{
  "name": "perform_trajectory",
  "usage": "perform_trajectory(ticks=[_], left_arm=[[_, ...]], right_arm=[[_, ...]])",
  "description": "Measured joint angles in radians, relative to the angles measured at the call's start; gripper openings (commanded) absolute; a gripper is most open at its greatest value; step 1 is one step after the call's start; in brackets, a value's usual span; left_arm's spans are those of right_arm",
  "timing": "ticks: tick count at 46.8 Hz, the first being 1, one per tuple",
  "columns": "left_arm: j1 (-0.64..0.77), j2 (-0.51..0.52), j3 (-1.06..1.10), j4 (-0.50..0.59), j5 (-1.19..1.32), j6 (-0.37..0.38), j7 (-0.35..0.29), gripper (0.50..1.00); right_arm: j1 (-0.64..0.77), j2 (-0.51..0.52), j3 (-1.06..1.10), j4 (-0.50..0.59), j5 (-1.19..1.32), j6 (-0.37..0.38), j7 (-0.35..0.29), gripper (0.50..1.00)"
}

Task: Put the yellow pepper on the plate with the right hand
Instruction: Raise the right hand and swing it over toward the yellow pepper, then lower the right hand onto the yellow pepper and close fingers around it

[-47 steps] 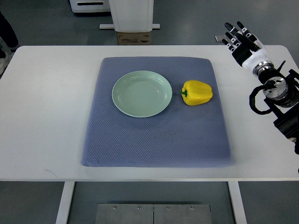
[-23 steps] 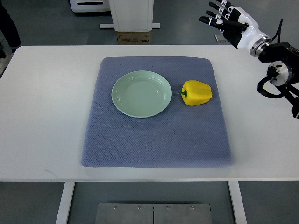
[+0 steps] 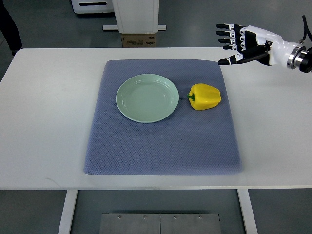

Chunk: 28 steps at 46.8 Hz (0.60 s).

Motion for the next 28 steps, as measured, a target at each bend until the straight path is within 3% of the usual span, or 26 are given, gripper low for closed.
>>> perform_trajectory(ticks=[8, 16, 28], left_arm=[[0.000, 0.000, 0.000, 0.000, 0.000, 0.000, 0.000, 1.000], [0.000, 0.000, 0.000, 0.000, 0.000, 0.000, 0.000, 1.000], [0.000, 0.000, 0.000, 0.000, 0.000, 0.000, 0.000, 1.000]], right_arm=[[0.049, -0.009, -0.097, 0.019, -0.127, 0.005, 0.048, 0.981], [0.093, 0.003, -0.173, 0.024, -0.145, 0.004, 0.051, 0.966], [0.117, 0.072, -0.254, 0.006, -0.191, -0.008, 0.049, 1.000]])
